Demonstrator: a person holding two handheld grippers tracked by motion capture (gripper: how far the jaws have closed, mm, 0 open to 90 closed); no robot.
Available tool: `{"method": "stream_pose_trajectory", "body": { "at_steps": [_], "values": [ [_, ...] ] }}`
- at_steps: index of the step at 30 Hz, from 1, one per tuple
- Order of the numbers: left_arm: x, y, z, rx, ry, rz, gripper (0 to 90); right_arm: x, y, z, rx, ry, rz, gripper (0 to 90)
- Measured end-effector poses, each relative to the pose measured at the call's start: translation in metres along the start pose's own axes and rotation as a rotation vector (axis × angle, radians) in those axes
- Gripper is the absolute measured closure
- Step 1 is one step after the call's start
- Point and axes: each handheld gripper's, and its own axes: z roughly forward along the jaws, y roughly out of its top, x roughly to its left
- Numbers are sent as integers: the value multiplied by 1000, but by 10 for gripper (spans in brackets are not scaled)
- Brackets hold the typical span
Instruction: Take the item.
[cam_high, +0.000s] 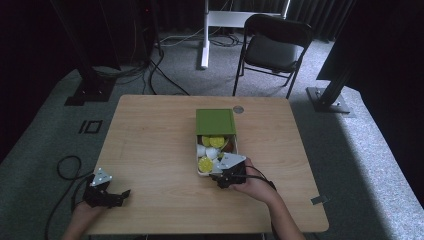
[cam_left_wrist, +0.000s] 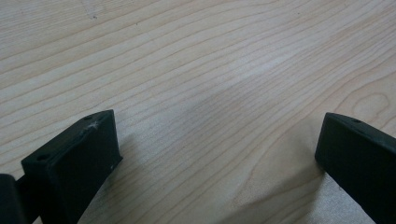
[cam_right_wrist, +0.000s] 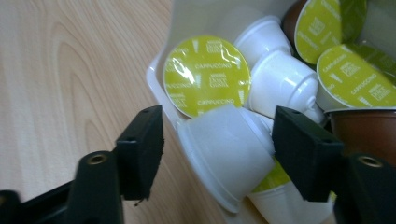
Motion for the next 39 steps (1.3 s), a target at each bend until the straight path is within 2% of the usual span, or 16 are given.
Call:
{"method": "stream_pose_trajectory", "body": {
  "at_steps": [2, 5, 13, 15, 20, 30, 36, 39],
  "values": [
    [0, 0, 0, 0, 0, 0, 6, -1, 0, 1, 16, -5, -4, 408],
    [0, 0, 0, 0, 0, 0, 5, -2, 1, 2, 28, 3, 3, 411],
    [0, 0, 0, 0, 0, 0, 5, -5, 1, 1, 25, 23, 5, 431],
    [0, 0, 0, 0, 0, 1, 6, -6, 2, 0, 23, 29, 18, 432],
    [0, 0, 0, 0, 0, 0, 5, -8, 3, -2, 3, 46, 39, 434],
    [0, 0, 0, 0, 0, 0, 5, -16, 6, -14, -56, 17, 71, 440],
    [0, 0, 0, -1, 0, 0, 5, -19, 10, -20, -94, 21, 94, 441],
    [0, 0, 0, 0, 0, 0, 5, -19, 12, -24, -107, 19, 90, 442]
  ]
}}
